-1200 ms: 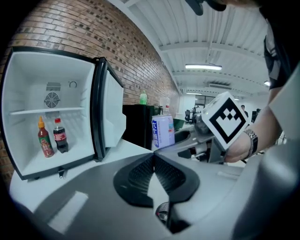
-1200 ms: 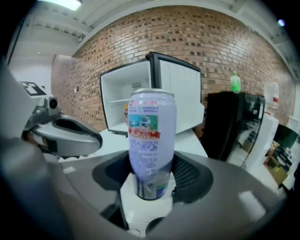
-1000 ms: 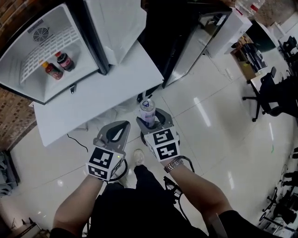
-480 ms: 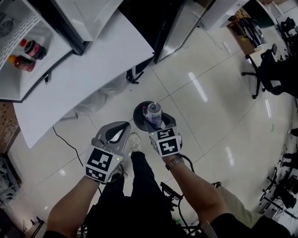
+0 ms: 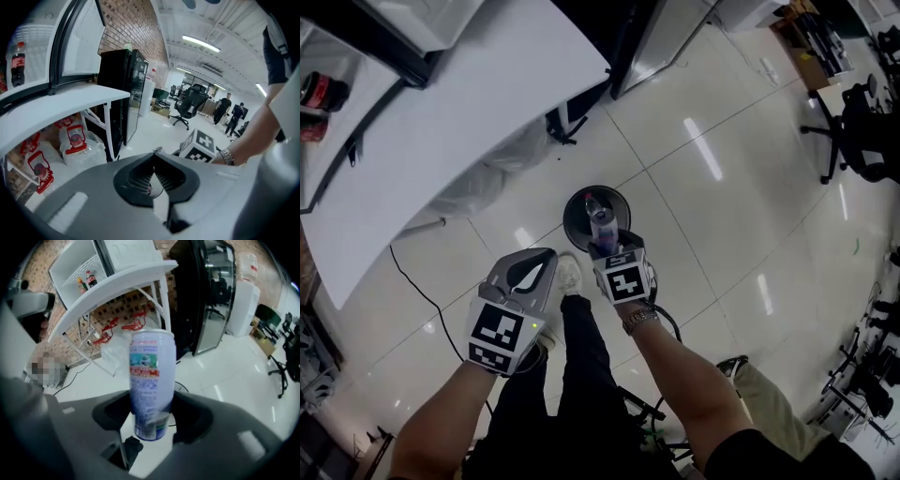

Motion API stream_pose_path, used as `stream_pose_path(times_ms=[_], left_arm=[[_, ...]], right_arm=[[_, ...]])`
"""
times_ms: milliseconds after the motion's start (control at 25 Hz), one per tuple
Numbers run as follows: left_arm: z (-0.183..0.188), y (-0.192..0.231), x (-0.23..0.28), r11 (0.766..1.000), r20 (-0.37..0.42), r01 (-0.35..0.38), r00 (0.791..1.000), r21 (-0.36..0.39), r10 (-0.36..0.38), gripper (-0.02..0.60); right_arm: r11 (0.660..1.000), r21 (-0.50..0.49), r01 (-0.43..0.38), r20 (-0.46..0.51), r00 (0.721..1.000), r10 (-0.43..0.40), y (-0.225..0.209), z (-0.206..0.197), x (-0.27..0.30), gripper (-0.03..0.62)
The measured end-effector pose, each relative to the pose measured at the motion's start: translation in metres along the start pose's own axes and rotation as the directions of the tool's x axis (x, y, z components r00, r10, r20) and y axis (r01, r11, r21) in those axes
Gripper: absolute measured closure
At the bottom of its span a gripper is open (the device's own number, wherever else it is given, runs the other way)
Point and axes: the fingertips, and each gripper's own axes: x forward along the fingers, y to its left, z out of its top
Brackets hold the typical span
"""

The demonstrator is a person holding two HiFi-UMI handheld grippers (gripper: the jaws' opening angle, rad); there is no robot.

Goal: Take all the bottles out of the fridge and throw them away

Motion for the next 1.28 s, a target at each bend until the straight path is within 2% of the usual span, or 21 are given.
stream_pose_path(times_ms=[320,560,1000,1280], left_arm=[[-0.031,-0.001,0.022,0.999,-0.053,0.02,0.998,-0.043,-0.022,0.577],[-0.043,0.005,0.024,0.998,-0.066,0.016,0.998,-0.068,-0.02,0.577],[-0.027,0.006,0.015,0.997,-0.034,0.005,0.999,-0.074,-0.007,0.577],[-0.012,0.014,-0.008,0.996,-0.002,-0.042,0.999,-0.081,0.042,0.577]], right_arm=[[1.0,-0.003,-0.008,-0.084,0.996,0.008,-0.011,-0.025,0.05,0.33],[1.0,0.004,-0.006,-0.064,0.998,0.006,-0.011,-0.021,0.065,0.313],[0.999,0.027,-0.039,-0.034,0.999,0.04,0.008,-0.011,0.045,0.313],[0.997,0.017,-0.072,0.018,0.997,0.071,0.031,0.019,0.016,0.313]])
